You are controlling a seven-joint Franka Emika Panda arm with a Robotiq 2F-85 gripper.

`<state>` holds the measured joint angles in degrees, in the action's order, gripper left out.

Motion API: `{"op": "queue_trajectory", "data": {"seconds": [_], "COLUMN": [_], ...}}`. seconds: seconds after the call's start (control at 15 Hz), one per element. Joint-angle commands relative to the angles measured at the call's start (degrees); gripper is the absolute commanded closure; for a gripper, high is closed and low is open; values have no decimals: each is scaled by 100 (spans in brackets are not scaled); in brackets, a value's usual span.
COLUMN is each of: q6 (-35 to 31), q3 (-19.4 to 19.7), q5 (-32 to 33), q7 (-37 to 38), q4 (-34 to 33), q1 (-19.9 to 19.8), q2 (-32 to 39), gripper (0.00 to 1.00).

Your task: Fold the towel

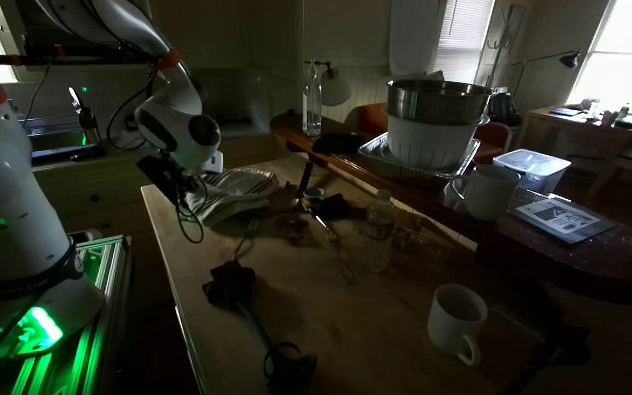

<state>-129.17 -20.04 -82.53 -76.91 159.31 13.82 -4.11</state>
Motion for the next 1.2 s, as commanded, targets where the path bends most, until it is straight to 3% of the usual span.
{"op": "queue_trajectory", "data": {"seconds": [0.0,0.07,0.2,0.33,0.53,0.73,0.93,1.13], "q6": [485,563,498,232,364,231,-291,-464], "q3": [183,211,246,285,485,719,703,621], "q5": [1018,1354,2120,2646,2600,2422,3118,4208], "q7": [272,448,987,1639,2334,2653,3502,4646], "q4": [-4,-8,-21,-57,-223,82,-203,90], "q1": [58,70,92,90,-53,-89,-254,-301], "q2": [495,567,523,179,-711,-1694,-1841,-2702], "gripper": [98,66,60,45,21,1,0,0]}}
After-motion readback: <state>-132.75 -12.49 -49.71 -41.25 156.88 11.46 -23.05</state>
